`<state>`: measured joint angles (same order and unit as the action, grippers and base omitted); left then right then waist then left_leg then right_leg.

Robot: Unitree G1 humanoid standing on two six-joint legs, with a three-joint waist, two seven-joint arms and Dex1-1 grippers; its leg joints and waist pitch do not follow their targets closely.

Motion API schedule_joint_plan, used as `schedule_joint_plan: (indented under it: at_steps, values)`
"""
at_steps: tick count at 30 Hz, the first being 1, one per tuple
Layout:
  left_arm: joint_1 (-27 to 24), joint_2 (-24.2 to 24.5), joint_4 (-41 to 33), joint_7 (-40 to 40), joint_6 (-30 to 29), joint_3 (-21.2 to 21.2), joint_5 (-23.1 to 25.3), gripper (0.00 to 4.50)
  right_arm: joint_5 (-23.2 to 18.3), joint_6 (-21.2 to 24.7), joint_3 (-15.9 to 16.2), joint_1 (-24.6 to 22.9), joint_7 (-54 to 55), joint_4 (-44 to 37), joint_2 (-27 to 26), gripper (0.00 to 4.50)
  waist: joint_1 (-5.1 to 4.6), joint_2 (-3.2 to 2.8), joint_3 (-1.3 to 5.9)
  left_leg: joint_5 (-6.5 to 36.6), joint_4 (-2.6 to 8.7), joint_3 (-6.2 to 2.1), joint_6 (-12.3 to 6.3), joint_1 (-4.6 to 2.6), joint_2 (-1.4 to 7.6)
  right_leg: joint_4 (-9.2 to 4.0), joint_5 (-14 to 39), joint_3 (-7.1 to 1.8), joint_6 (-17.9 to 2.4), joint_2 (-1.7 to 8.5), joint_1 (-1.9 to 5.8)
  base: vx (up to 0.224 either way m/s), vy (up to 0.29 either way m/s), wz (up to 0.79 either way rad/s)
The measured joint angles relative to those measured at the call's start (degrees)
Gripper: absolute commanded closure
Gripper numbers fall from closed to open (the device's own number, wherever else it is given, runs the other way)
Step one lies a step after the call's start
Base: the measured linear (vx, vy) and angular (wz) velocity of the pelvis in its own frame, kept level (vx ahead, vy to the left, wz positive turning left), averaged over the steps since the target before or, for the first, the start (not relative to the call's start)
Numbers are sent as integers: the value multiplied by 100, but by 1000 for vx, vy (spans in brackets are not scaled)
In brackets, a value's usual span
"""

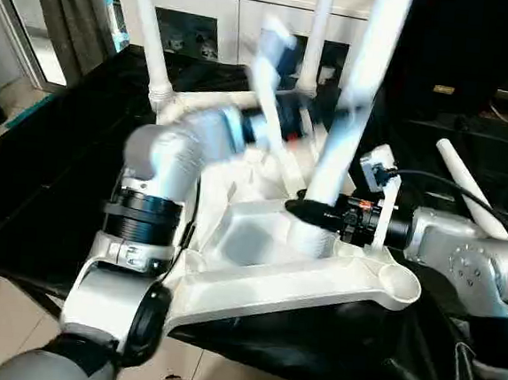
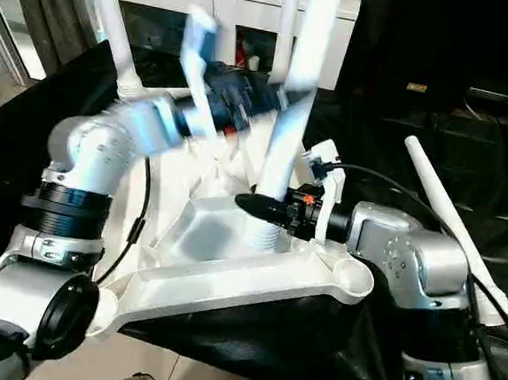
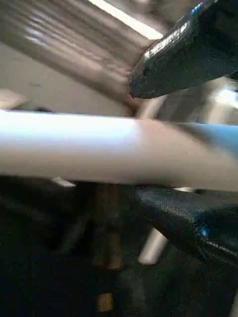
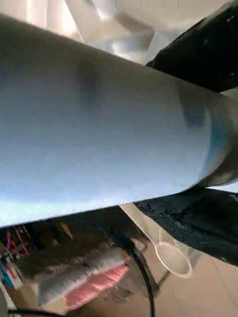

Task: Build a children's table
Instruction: Insert table leg to table base

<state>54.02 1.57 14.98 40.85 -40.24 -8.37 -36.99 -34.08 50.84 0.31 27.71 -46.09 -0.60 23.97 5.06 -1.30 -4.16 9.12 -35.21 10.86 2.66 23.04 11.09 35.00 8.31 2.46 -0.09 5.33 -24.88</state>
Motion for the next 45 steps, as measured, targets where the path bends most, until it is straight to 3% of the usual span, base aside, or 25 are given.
schedule_joint_plan:
  at_steps: [3,5,8,9,12,17,20,24,28,34,37,45]
  values:
    - [98,-25,3,-268,437,-467,-156,148,158,-389,-98,-1,371,138,-191,254,-5,1,1,0,-3,0,0,0,0,1,0,0,0,0,0,0,0,0]
    - [89,260,-6,-179,648,-367,57,148,440,-786,-135,-9,710,250,-255,254,-6,5,2,0,-4,-2,0,-1,0,0,8,1,13,0,-1,0,0,0]
    - [-280,963,-95,247,1160,547,1036,148,820,-1335,-291,-133,1085,379,-231,255,8,14,8,0,-2,-3,0,0,-1,-2,28,-6,47,0,2,0,0,0]
    - [-556,1192,-119,392,1466,1127,1543,148,954,-1520,-333,-209,1269,364,-254,255,10,37,19,0,3,-1,0,1,-4,-3,33,-14,64,1,2,0,0,0]
    - [-1186,1191,-2,502,1693,1878,2145,148,1233,-1754,-445,-376,1658,284,-250,255,18,68,14,0,1,11,0,18,-3,-2,37,-25,72,1,-2,0,0,0]
    - [-1474,1273,-272,661,1879,2222,2259,148,1476,-1893,-453,-840,2181,-102,-432,255,-41,56,24,1,12,22,1,2,1,0,19,-25,45,1,-2,0,0,0]
    - [-1939,1565,-636,1038,1871,2630,2315,148,1553,-1933,-424,-1280,2291,-432,-541,255,-144,10,50,1,32,22,2,-7,0,-1,42,-24,81,1,-2,0,0,0]
    - [-2238,1736,-607,1300,1868,3158,2664,148,1659,-1973,-430,-1453,2446,-522,-532,255,-235,-12,43,-5,33,9,11,-5,1,-4,42,-20,85,-5,-4,0,0,0]
    - [-2184,1812,-335,1249,2016,3402,3111,148,1665,-1983,-431,-1493,2512,-794,-556,255,-315,-74,48,-4,34,2,11,-8,-9,-12,43,-24,86,-4,0,0,0,0]
    - [-2112,2198,-157,1390,2133,3633,3457,148,1666,-1995,-439,-1681,2559,-833,-595,255,-335,-87,45,-4,38,-46,11,-7,-19,-13,44,-1,87,-7,-1,0,0,0]
    - [-2032,2290,-99,1480,2217,3652,3582,148,1680,-1997,-433,-1682,2556,-826,-593,255,-328,-54,36,-4,41,-49,11,-6,-22,-13,44,-3,87,-7,-2,0,0,0]
    - [-1795,2518,360,1494,2611,3675,3771,148,1690,-2000,-357,-1521,2545,-816,-603,255,-361,-39,28,-4,41,-62,11,-10,-25,-29,44,8,87,-7,-8,0,0,0]
